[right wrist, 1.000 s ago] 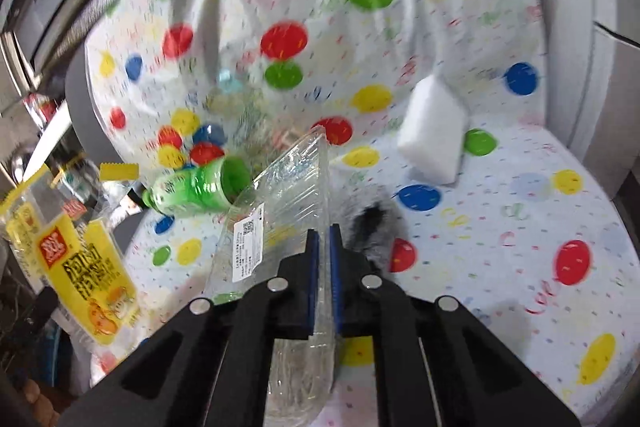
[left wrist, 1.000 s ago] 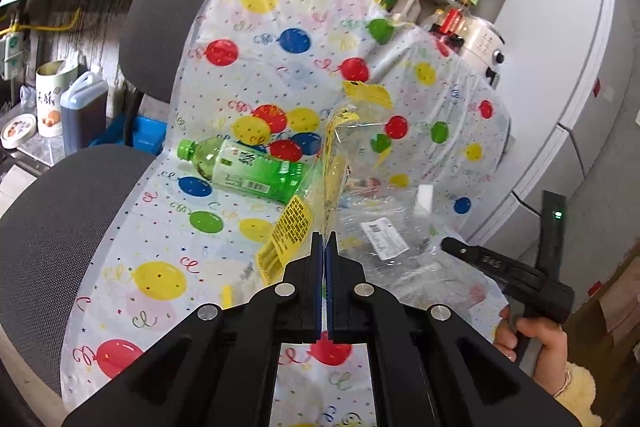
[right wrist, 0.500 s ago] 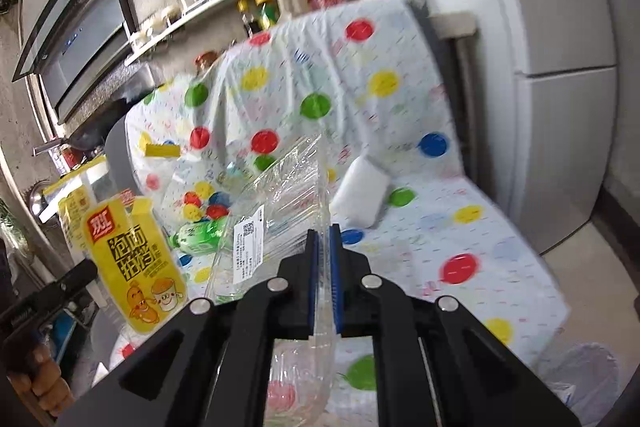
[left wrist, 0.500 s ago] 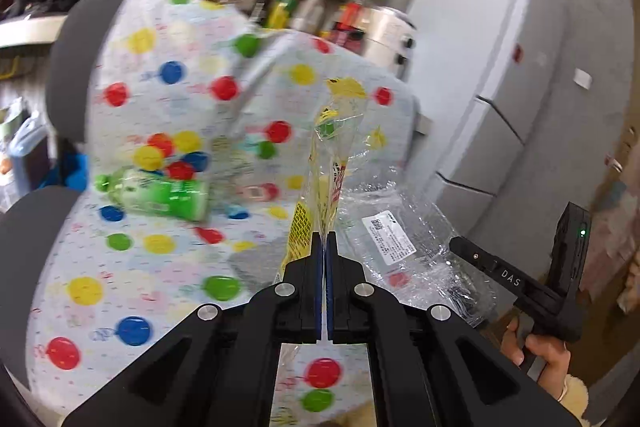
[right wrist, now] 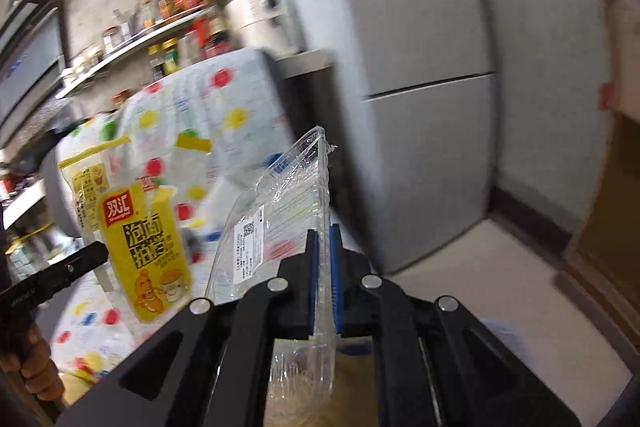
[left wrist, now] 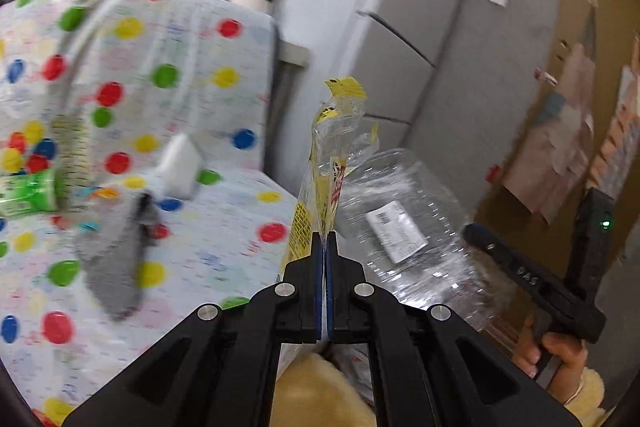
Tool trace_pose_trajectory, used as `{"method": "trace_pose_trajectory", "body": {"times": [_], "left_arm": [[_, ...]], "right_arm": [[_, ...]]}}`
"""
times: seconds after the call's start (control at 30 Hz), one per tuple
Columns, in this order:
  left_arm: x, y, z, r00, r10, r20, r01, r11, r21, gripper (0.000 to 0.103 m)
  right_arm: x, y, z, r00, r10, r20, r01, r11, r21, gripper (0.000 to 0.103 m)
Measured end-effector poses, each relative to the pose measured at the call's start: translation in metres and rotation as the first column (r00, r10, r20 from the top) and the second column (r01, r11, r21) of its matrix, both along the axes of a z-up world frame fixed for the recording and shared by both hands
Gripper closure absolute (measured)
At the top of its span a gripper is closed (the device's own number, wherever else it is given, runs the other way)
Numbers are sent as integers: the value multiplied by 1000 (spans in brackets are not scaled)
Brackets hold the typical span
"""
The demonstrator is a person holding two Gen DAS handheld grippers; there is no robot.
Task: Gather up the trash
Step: 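Carry both items over the bin and open both grippers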
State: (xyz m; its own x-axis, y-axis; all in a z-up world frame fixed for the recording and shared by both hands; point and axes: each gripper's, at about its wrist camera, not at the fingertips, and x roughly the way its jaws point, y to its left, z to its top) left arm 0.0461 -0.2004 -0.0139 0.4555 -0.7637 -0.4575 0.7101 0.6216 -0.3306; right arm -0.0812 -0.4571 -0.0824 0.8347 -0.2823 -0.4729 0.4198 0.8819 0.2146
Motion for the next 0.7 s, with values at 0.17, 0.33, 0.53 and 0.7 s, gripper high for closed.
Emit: {"method": "trace_pose_trajectory", "body": {"times": [0.17,0.33,0.53,0.7], "left_arm": [[-26,-52,-17,990,-141,2,141,990,20,102],[-50,-112,-50,960,-280,-30,281,957,70,102],[-70,-168,-90,913,-389,-124,400,913,79,102],[-71,-198,-116,885,-423,-197,445,892,82,102]], "right_arm": [[-47,-22,-13,987,-141,-80,136,989,-62,97],[-82,-44,-38,958,-251,-141,242,967,-79,96],[-97,-72,-73,920,-334,-204,330,943,-51,96],[-96,-85,-111,877,-370,-307,362,928,-85,96]]}}
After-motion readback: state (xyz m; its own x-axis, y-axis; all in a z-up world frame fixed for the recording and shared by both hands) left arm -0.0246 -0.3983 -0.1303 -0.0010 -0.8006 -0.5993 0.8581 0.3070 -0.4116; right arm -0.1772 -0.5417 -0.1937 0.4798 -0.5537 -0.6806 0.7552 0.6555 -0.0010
